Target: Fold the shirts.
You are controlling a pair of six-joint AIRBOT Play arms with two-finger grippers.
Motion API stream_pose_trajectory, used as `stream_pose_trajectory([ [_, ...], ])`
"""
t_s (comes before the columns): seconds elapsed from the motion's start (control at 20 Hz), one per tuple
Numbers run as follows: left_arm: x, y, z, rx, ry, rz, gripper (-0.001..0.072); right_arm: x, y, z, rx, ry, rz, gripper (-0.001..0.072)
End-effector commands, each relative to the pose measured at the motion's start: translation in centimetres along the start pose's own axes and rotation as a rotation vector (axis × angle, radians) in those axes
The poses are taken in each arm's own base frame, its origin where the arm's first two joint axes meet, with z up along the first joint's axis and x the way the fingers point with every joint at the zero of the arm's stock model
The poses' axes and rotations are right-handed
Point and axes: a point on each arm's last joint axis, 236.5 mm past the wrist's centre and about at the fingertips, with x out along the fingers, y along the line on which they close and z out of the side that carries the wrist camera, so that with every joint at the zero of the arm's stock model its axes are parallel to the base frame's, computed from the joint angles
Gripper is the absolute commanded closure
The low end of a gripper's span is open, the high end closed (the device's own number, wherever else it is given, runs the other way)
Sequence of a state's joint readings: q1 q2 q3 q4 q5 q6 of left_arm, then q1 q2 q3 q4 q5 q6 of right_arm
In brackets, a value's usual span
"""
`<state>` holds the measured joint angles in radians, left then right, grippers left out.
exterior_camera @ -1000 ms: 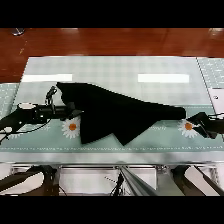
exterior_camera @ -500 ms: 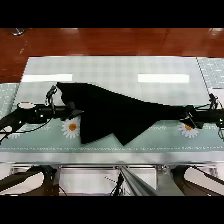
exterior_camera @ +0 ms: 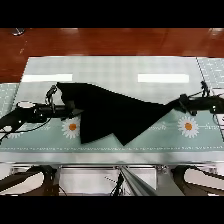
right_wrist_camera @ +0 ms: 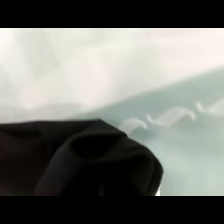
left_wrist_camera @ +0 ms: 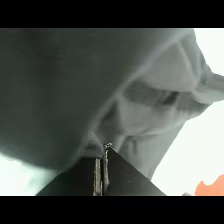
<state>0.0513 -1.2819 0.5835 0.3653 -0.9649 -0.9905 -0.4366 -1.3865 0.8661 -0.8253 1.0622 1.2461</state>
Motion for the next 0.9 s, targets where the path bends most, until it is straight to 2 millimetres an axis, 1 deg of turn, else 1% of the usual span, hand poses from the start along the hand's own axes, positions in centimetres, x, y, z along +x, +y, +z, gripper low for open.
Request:
stream_pose_trajectory([
  [0.0,-1.4,-4.0,2.0,0.073,-0.015,-0.079,0.0686,-3.9,5.2,3.3,-0.134,-0.045,0.063,0.0688],
  [0.05,-2.7,-7.2,3.9,0.120,-0.060,-0.139,0.0686,-6.4,7.4,5.2,-0.188,-0.107,0.073,0.0688],
  [0.1,-4.8,-11.6,6.4,0.191,-0.132,-0.210,0.0686,-9.5,10.0,7.1,-0.246,-0.190,0.083,0.0689],
  [0.15,-7.6,-16.6,8.7,0.281,-0.220,-0.280,0.0687,-13.5,13.2,9.0,-0.314,-0.297,0.093,0.0689],
  [0.2,-10.8,-21.4,10.4,0.376,-0.304,-0.336,0.0687,-17.6,16.4,10.3,-0.392,-0.403,0.102,0.0689],
  [0.25,-14.5,-26.4,11.5,0.494,-0.393,-0.369,0.0687,-22.3,19.9,10.8,-0.465,-0.513,0.113,0.0689],
  [0.3,-17.9,-30.7,11.7,0.600,-0.464,-0.392,0.0687,-26.8,23.2,10.5,-0.516,-0.618,0.132,0.0689],
  [0.35,-21.5,-34.7,11.3,0.687,-0.528,-0.397,0.0687,-30.8,26.2,9.4,-0.582,-0.710,0.151,0.0689],
  [0.4,-24.7,-37.6,10.6,0.762,-0.589,-0.371,0.0687,-34.7,29.0,7.5,-0.649,-0.802,0.172,0.0689],
  [0.45,-27.9,-40.0,9.7,0.841,-0.664,-0.310,0.0687,-38.6,31.5,5.0,-0.721,-0.899,0.179,0.0689],
  [0.5,-31.0,-41.6,8.8,0.904,-0.745,-0.228,0.0687,-42.1,33.4,2.1,-0.785,-0.990,0.175,0.0689],
  [0.55,-34.3,-42.6,7.6,0.956,-0.837,-0.128,0.0687,-44.7,34.5,-0.6,-0.833,-1.067,0.156,0.0689],
  [0.6,-37.3,-43.2,6.3,1.000,-0.919,-0.035,0.0687,-47.1,35.1,-3.5,-0.870,-1.143,0.124,0.0689],
  [0.65,-40.2,-43.6,4.5,1.046,-1.002,0.046,0.0687,-48.8,35.0,-5.9,-0.886,-1.201,0.086,0.0689],
  [0.7,-42.5,-44.0,2.5,1.080,-1.072,0.094,0.0687,-50.2,34.5,-8.1,-0.885,-1.251,0.037,0.0688],
  [0.75,-44.2,-44.1,0.5,1.103,-1.121,0.122,0.0687,-51.3,34.1,-9.9,-0.892,-1.293,-0.003,0.0689],
  [0.8,-45.4,-44.3,-1.6,1.122,-1.158,0.133,0.0687,-52.3,34.0,-11.9,-0.900,-1.336,-0.029,0.0689],
  [0.85,-46.4,-44.5,-3.7,1.140,-1.190,0.133,0.0687,-53.2,33.8,-13.4,-0.908,-1.372,-0.048,0.0689],
])
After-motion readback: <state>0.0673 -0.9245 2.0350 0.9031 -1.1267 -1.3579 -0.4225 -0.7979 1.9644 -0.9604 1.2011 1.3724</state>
